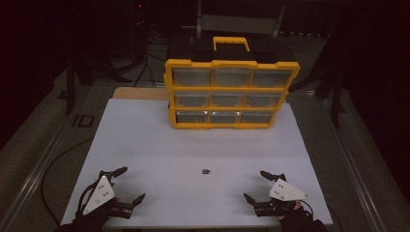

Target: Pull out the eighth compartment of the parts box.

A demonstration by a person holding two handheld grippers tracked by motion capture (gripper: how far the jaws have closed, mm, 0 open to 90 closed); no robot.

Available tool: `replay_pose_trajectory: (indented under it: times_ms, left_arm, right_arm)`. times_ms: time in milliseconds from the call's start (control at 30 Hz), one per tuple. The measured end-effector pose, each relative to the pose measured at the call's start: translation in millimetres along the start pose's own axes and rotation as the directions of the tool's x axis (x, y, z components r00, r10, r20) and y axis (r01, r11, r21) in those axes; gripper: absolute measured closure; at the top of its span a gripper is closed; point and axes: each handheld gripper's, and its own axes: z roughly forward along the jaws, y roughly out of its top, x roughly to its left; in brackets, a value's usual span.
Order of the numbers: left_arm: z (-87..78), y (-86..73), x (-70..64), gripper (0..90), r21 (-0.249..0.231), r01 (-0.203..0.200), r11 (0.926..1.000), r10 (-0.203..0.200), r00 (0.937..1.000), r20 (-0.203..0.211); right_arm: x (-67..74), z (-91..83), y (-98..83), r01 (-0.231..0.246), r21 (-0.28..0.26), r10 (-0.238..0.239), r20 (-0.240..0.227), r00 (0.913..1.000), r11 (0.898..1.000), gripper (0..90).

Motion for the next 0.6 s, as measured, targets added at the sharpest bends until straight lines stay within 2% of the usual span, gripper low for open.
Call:
replay_pose_trajectory:
  times_ms: [167, 367, 467, 600]
  left_arm:
    - [1.4, -1.0, 0.9, 0.0, 0.002, 0.013, 0.9999, -0.013, 0.9999, 0.004]
    - [3.1, -0.8, 0.1, 0.0, 0.013, 0.006, 0.9999, -0.006, 1.0000, 0.002]
    - [3.3, -0.4, 0.8, 0.0, 0.001, 0.025, 0.9997, -0.025, 0.9997, 0.007]
    - [4.1, 1.8, 0.0, 0.0, 0.001, 0.022, 0.9997, -0.022, 0.9997, 0.008]
  right_arm:
    - [0.2, 0.4, 0.6, -0.005, -0.004, 0.005, -0.011, 0.9999, 1.000, 8.3]
    - [0.1, -1.2, 0.5, -0.007, -0.010, 0.007, -0.007, 0.9999, 1.000, 8.3]
    - [0.6, -1.3, 0.9, -0.004, -0.018, 0.004, -0.015, 0.9999, 1.000, 8.3]
    - [1.1, -0.5, 0.6, 0.004, -0.014, -0.004, -0.014, 0.9999, 1.000, 8.3]
